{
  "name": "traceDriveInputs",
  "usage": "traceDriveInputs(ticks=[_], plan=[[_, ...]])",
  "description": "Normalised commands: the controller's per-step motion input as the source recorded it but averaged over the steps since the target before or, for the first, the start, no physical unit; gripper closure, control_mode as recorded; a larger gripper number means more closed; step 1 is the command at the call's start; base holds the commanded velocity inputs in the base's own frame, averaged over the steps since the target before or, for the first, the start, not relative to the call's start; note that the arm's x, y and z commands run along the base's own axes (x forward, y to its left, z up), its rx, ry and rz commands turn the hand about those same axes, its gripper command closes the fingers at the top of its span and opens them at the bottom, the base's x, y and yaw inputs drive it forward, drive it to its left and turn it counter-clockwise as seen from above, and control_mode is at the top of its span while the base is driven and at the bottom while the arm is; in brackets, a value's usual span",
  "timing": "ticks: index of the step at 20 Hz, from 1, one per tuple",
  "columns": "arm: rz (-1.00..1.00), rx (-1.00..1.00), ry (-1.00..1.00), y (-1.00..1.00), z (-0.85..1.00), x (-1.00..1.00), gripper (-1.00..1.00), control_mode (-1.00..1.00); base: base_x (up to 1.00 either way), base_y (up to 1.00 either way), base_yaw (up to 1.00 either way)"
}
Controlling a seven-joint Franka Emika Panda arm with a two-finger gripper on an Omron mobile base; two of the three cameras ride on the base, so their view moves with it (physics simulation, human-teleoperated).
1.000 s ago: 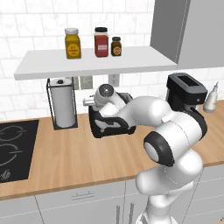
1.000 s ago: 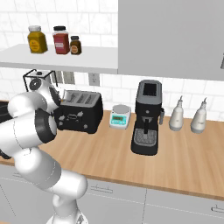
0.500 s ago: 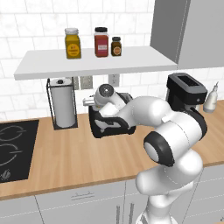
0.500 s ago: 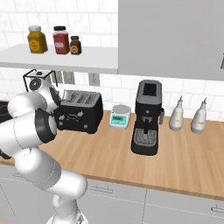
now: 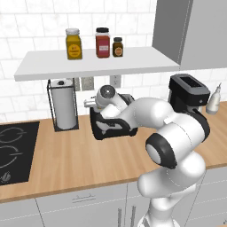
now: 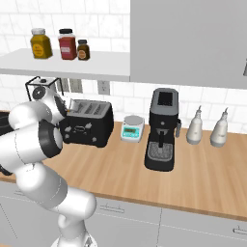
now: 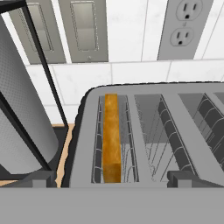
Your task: Start the toaster. Once the lever pops up, take the bread to the plate on the dining counter.
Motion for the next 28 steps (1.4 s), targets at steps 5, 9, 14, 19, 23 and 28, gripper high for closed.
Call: traceDriveInputs(ticks=[5, 9, 14, 19, 23, 28], plan=[[0.0, 0.0, 0.0, 0.0, 0.0, 0.0, -1.0, -1.0, 0.0, 0.0, 0.0], [0.0, 0.0, 0.0, 0.0, 0.0, 0.0, -1.0, -1.0, 0.0, 0.0, 0.0], [0.0, 0.0, 0.0, 0.0, 0.0, 0.0, -1.0, -1.0, 0.0, 0.0, 0.0], [0.0, 0.0, 0.0, 0.0, 0.0, 0.0, -1.0, -1.0, 0.0, 0.0, 0.0], [0.0, 0.0, 0.0, 0.0, 0.0, 0.0, -1.0, -1.0, 0.0, 0.0, 0.0], [0.0, 0.0, 0.0, 0.0, 0.0, 0.0, -1.0, -1.0, 0.0, 0.0, 0.0]])
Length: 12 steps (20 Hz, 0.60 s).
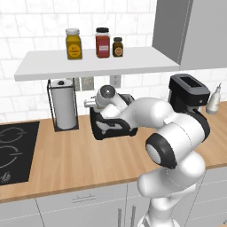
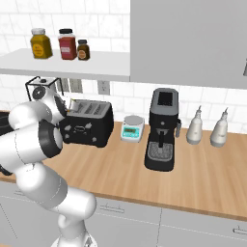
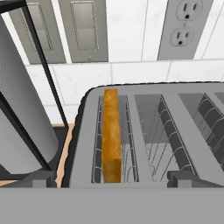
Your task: Start the toaster. Once the lever pops up, take the bread to the plate on the dining counter.
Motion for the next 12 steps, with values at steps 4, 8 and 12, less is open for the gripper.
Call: traceDriveInputs(ticks=[4, 8, 12], plan=[[0.0, 0.0, 0.0, 0.0, 0.0, 0.0, -1.0, -1.0, 0.0, 0.0, 0.0], [0.0, 0.0, 0.0, 0.0, 0.0, 0.0, -1.0, -1.0, 0.0, 0.0, 0.0], [0.0, 0.0, 0.0, 0.0, 0.0, 0.0, -1.0, -1.0, 0.0, 0.0, 0.0]])
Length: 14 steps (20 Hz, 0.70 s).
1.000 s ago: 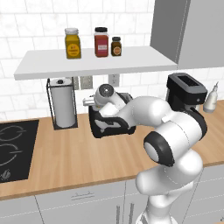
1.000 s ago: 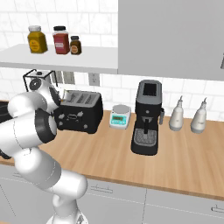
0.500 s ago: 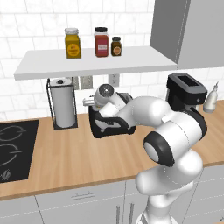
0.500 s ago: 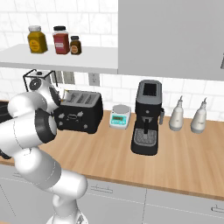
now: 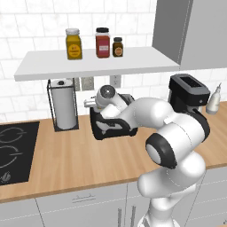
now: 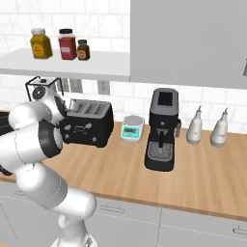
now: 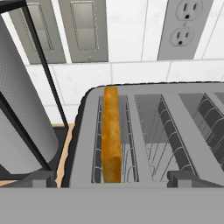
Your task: Start the toaster. Once the lever pops up, take the bread to the plate on the dining counter.
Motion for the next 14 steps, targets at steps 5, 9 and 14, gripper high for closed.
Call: traceDriveInputs(ticks=[5, 9, 14], plan=[[0.0, 0.0, 0.0, 0.0, 0.0, 0.0, -1.0, -1.0, 0.0, 0.0, 0.0], [0.0, 0.0, 0.0, 0.0, 0.0, 0.0, -1.0, -1.0, 0.0, 0.0, 0.0], [0.0, 0.0, 0.0, 0.0, 0.0, 0.0, -1.0, -1.0, 0.0, 0.0, 0.0]])
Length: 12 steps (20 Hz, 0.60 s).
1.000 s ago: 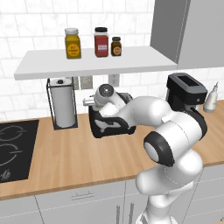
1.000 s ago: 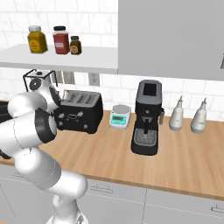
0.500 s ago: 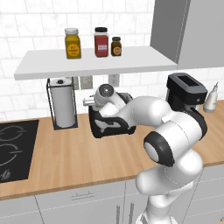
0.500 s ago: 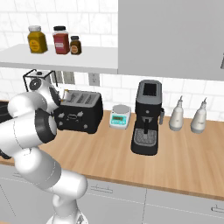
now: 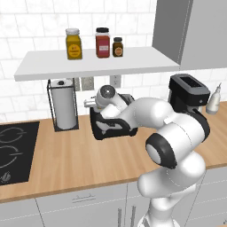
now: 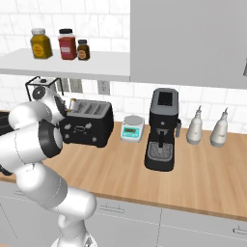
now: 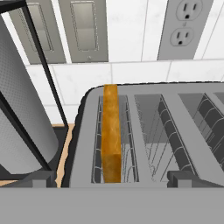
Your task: Start the toaster. Once the lever pops up, take the bread to the plate on the dining counter.
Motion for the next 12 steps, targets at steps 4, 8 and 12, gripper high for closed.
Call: traceDriveInputs(ticks=[4, 8, 12], plan=[[0.0, 0.0, 0.0, 0.0, 0.0, 0.0, -1.0, -1.0, 0.0, 0.0, 0.0], [0.0, 0.0, 0.0, 0.0, 0.0, 0.0, -1.0, -1.0, 0.0, 0.0, 0.0], [0.0, 0.0, 0.0, 0.0, 0.0, 0.0, -1.0, -1.0, 0.0, 0.0, 0.0]])
